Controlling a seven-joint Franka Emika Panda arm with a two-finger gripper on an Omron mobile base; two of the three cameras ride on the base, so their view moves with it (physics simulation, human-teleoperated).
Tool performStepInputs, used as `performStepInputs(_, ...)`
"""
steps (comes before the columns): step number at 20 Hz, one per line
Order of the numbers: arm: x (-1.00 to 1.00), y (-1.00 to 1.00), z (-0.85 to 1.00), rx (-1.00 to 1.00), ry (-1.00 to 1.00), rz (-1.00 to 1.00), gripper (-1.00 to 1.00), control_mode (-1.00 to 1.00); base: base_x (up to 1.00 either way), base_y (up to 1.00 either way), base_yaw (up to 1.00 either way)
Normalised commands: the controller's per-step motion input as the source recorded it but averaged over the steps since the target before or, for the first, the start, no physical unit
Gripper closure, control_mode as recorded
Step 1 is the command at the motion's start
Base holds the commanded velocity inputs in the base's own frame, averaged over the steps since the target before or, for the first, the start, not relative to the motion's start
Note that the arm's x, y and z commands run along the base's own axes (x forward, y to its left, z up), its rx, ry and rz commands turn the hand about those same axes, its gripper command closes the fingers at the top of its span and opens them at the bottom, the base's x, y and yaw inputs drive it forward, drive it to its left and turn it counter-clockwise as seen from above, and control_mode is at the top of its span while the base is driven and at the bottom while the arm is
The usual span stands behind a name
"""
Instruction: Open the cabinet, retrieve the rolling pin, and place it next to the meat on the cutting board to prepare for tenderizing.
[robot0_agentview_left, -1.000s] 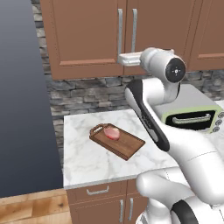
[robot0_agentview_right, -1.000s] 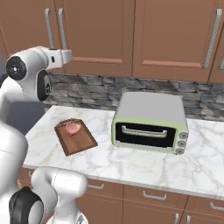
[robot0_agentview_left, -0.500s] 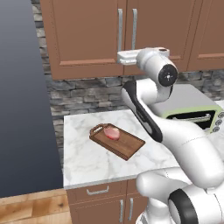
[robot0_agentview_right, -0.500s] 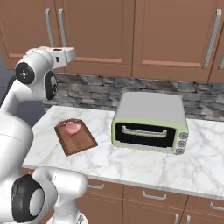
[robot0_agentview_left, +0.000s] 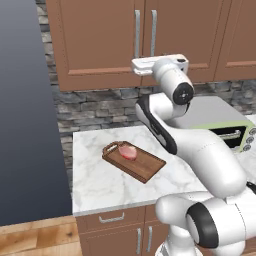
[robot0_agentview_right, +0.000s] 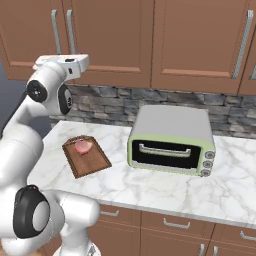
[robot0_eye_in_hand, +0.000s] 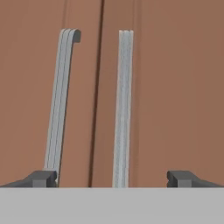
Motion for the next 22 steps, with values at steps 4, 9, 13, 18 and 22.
performStepInputs(4,0.26,0.01,0.00,0.00,0.00,-0.01,-1.00,-1.00,0.00,0.00,0.00)
performStepInputs(9,0.30,0.00,0.00,0.00,0.00,-0.02,-1.00,-1.00,0.00,0.00,0.00)
performStepInputs(13,0.34,0.01,0.00,0.00,0.00,0.00,-1.00,-1.00,0.00,0.00,0.00)
performStepInputs(18,0.30,0.00,0.00,0.00,0.00,0.00,-1.00,-1.00,0.00,0.00,0.00)
performStepInputs(22,0.30,0.00,0.00,0.00,0.00,0.00,-1.00,-1.00,0.00,0.00,0.00)
